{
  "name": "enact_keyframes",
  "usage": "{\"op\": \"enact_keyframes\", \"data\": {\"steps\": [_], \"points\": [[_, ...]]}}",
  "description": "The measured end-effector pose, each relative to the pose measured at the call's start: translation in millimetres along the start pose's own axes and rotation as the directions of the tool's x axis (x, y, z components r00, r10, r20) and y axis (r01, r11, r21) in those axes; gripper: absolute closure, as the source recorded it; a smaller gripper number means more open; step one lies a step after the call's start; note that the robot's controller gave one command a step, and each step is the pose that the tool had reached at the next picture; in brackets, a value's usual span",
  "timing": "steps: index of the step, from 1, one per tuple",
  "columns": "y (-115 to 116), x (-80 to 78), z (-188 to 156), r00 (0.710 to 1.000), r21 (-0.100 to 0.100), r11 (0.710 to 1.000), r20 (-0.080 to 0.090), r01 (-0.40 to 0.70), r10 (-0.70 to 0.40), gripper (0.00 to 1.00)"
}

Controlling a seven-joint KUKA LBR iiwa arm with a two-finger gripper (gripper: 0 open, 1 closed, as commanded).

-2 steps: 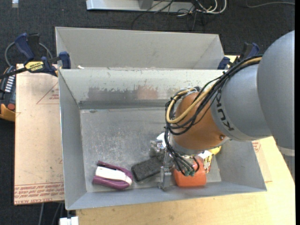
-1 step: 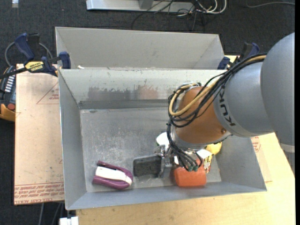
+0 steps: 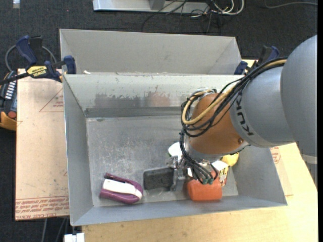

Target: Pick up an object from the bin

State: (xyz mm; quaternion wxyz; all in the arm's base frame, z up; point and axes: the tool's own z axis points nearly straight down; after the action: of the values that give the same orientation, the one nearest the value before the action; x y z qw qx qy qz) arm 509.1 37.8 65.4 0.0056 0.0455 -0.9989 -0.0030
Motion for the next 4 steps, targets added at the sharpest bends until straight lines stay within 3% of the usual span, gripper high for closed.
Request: {"op": "enact_keyframes", "data": {"steps": [1, 2, 3, 4], "points": [[0, 1.2, -3, 1.0, 0.0, 1.0, -0.004, 0.0, 0.0, 1.0], [0, 2.8, -28, 1.0, 0.0, 1.0, -0.007, -0.001, 0.001, 1.0], [0, 0.0, -39, 1.0, 0.0, 1.0, 0.003, -0.001, 0.001, 1.0], [1, 1.2, -45, 1.0, 0.0, 1.0, -0.002, -0.001, 0.001, 1.0]]}}
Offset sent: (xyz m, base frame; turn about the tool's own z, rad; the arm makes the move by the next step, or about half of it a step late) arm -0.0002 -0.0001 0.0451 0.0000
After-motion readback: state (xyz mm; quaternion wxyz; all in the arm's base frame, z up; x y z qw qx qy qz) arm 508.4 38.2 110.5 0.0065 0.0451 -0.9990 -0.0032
